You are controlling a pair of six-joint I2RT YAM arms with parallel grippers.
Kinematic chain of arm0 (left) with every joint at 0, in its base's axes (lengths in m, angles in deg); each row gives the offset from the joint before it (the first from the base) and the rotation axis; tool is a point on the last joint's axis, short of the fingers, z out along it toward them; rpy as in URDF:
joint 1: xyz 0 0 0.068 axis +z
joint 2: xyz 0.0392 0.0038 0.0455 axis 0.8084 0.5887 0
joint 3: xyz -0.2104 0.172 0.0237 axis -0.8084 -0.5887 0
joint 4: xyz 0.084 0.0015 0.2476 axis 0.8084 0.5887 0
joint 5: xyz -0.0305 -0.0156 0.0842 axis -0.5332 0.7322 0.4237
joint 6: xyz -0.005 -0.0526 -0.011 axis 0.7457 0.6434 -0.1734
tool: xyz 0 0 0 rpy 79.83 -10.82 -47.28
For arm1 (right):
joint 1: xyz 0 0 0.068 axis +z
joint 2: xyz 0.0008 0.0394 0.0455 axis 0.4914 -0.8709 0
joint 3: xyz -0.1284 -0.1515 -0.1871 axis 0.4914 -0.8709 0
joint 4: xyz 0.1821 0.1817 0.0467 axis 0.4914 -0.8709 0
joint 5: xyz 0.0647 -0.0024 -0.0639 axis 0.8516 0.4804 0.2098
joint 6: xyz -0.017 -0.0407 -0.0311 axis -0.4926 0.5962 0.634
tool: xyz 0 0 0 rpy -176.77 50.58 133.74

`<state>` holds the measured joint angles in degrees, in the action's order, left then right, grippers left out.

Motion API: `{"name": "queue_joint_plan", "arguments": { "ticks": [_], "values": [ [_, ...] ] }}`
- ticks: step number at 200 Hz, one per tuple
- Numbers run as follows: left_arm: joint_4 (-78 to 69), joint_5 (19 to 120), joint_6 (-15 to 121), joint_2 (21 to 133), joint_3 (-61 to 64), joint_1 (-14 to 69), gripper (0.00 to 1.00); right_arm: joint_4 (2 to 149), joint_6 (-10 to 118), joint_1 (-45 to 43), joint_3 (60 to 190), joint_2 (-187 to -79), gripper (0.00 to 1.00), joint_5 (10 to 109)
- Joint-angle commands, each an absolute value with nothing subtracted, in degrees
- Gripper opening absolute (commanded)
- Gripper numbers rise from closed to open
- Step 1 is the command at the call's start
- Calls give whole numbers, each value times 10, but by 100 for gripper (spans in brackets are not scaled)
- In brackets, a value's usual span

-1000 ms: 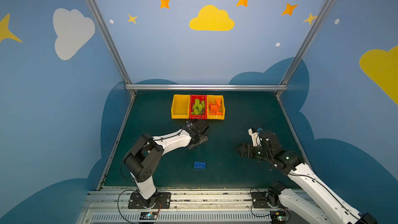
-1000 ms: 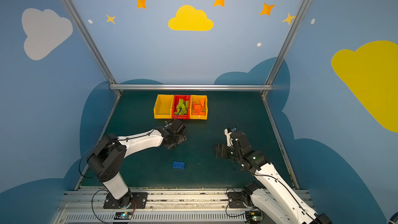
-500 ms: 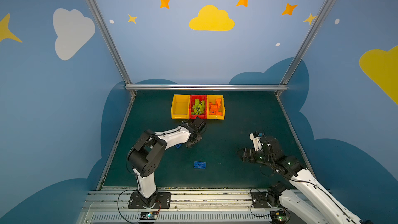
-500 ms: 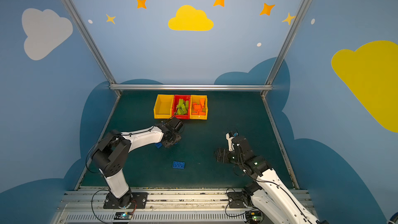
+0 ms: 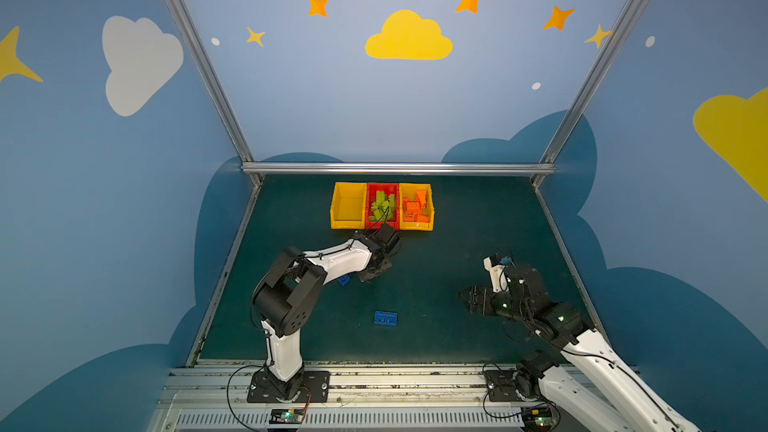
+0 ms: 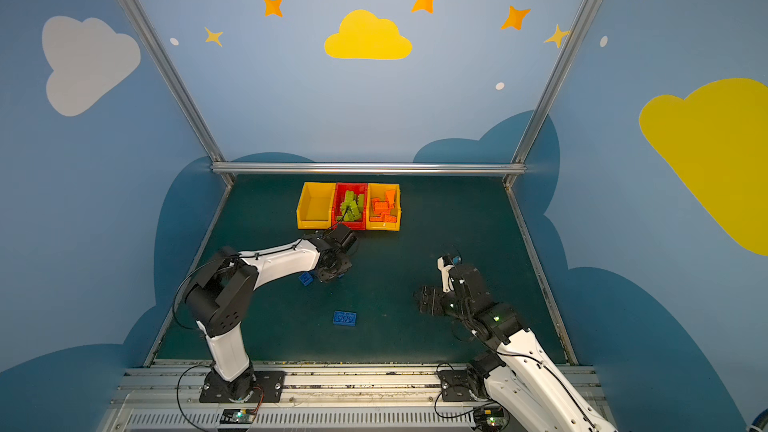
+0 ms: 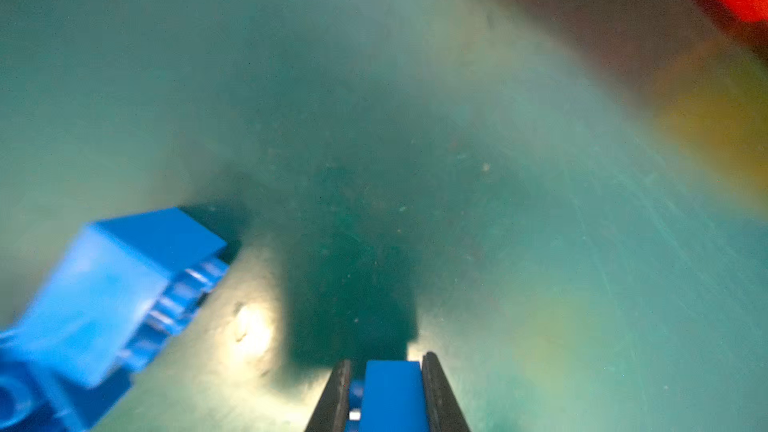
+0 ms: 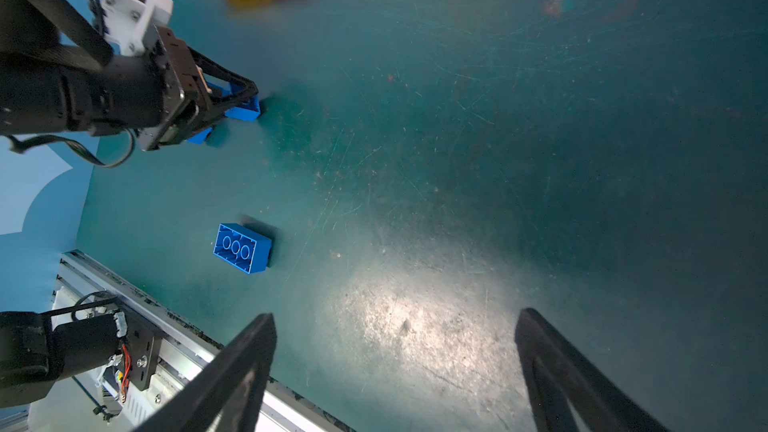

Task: Sort the legos into containers by color
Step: 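Carry the blue brick into the yellow bin with the left gripper, release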

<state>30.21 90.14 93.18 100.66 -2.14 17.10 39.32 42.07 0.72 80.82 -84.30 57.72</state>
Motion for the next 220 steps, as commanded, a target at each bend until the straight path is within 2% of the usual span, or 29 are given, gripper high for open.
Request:
{"name": "queue_joint_plan", "arguments": {
  "ticks": [1,21,52,98,161,182,190,200,210,220],
  "values": [
    [364,959,888,974,27,180,15,380,423,7,819,-836,88,575],
    [386,985,856,964,72,205,15,377,420,6,826,-837,88,577],
    [380,970,822,967,132,277,16,379,412,6,829,-837,88,586],
    [380,927,798,1049,244,364,18,363,415,7,849,-845,88,571],
    [386,831,796,1195,383,401,19,359,425,7,864,-877,88,554],
    [396,828,789,1228,422,403,22,363,425,7,871,-892,88,557],
    [399,829,787,1236,435,402,25,364,426,6,882,-896,88,556],
    [404,827,785,1248,450,404,38,363,428,6,886,-900,88,555],
    [406,819,782,1253,461,405,55,364,428,6,889,-905,88,554],
    [404,809,782,1252,464,405,62,365,427,6,890,-908,88,554]
  ]
}}
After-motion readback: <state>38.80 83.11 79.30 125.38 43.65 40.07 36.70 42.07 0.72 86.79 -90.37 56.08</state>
